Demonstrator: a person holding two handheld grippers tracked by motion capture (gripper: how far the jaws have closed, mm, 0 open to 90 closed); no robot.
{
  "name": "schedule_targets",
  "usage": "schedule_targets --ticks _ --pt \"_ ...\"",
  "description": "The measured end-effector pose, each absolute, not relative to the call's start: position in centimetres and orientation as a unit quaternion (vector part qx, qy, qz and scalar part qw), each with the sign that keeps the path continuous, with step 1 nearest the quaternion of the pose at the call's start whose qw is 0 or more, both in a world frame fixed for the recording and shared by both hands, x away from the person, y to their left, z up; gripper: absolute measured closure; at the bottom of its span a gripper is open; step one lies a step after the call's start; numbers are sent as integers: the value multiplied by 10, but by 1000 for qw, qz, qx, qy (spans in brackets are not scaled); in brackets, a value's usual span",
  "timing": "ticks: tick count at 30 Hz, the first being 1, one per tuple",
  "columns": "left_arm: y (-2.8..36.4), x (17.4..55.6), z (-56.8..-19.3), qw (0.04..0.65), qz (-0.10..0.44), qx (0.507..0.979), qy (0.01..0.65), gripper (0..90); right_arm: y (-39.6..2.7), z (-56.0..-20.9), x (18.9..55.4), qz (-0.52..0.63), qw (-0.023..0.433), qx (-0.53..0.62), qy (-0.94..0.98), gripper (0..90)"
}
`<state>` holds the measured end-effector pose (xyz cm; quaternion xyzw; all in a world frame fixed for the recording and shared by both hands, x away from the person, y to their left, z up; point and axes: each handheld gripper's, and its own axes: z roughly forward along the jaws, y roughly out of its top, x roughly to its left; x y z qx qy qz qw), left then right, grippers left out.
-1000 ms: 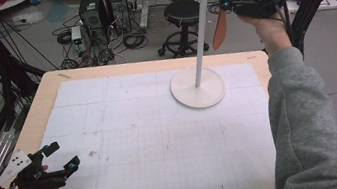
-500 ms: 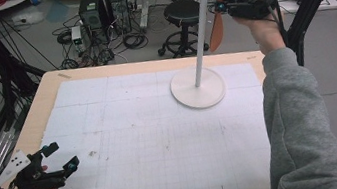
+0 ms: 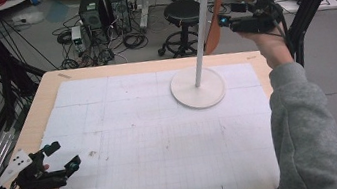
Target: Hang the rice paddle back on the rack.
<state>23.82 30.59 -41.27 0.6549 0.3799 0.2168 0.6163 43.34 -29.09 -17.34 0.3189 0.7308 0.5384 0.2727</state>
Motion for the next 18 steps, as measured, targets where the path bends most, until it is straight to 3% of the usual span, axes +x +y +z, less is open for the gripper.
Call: schedule_targets --ticks 5,18 --pt "303 242 -413 616 217 657 377 18 -287 -190 413 536 259 329 733 0" --pt "294 253 -411 620 238 648 373 18 -282 -251 338 570 259 298 720 0"
